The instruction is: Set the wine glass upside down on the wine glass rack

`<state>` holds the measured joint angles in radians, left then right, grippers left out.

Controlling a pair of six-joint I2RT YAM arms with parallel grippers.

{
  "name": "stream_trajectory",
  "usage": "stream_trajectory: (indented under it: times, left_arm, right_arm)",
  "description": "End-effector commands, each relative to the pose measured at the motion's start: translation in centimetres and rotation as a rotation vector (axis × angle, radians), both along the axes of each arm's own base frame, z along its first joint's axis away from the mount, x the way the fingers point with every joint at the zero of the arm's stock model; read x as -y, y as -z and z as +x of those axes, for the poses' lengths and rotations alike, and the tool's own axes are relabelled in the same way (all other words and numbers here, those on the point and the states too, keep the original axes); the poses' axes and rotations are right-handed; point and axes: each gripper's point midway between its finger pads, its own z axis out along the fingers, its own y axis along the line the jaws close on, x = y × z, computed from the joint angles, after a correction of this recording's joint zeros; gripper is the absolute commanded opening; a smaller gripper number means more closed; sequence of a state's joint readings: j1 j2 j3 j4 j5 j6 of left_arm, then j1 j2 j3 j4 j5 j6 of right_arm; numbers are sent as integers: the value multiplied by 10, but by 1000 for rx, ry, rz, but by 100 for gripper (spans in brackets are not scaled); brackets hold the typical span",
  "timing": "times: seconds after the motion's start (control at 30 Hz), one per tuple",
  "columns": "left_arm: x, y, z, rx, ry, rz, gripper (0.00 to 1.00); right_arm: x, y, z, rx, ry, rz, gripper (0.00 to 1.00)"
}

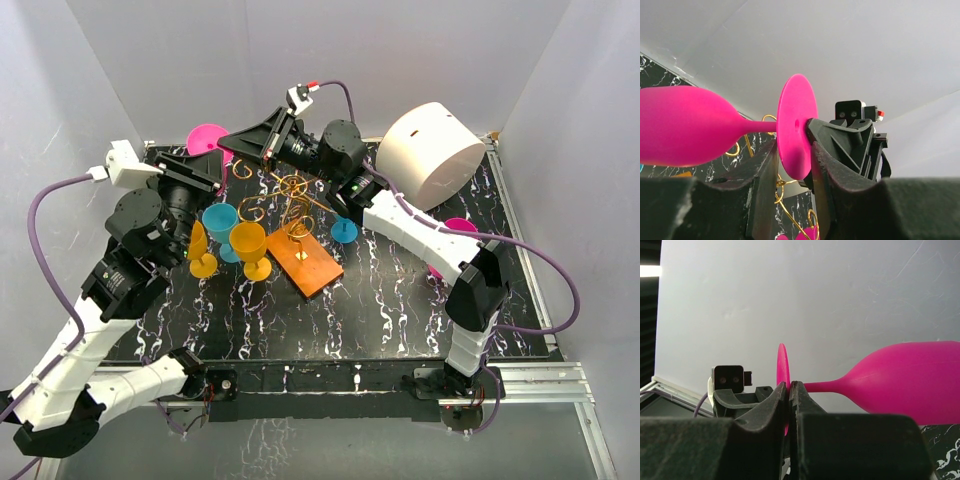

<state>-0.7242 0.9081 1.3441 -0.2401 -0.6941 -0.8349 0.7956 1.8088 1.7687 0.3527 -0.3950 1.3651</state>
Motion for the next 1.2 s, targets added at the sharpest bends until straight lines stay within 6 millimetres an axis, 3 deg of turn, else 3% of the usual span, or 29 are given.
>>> stream_trajectory:
  times: [0.0,0.23,0.3,0.37,0.43,0.53,0.6,0.93,1.17]
  left_arm:
    - [-7,-32,-6,84,-13,-77,28]
    - [-17,-34,-7,124,-55,-95,25]
    - [-17,-32,-6,126,-59,-96,25]
    - [-19,-31,-6,127,-68,-98,25]
    - [-21,-31,-6,134,-78,-101,20]
    - [-20,-34,-5,157,-81,-90,0]
    - [-18,-37,-2,166,-80,-76,0]
    - [-7,-44,14,192,-96,30,0]
    - [17,-38,34,158,-59,104,0]
  right_arm:
    - [21,-40,-23,88,-34,96,0]
    - [22,-28,-14,62,-10,78,0]
    - [31,-41,-21,81,-8,99,0]
    - [32,-41,-21,82,-7,99,0]
    - [32,-40,-21,79,-5,98,0]
    - [32,-39,-20,75,-6,95,0]
    - [32,-39,-20,75,-12,90,1]
    - [49,-37,-10,38,42,75,62]
    - [80,-31,1,-20,151,31,78]
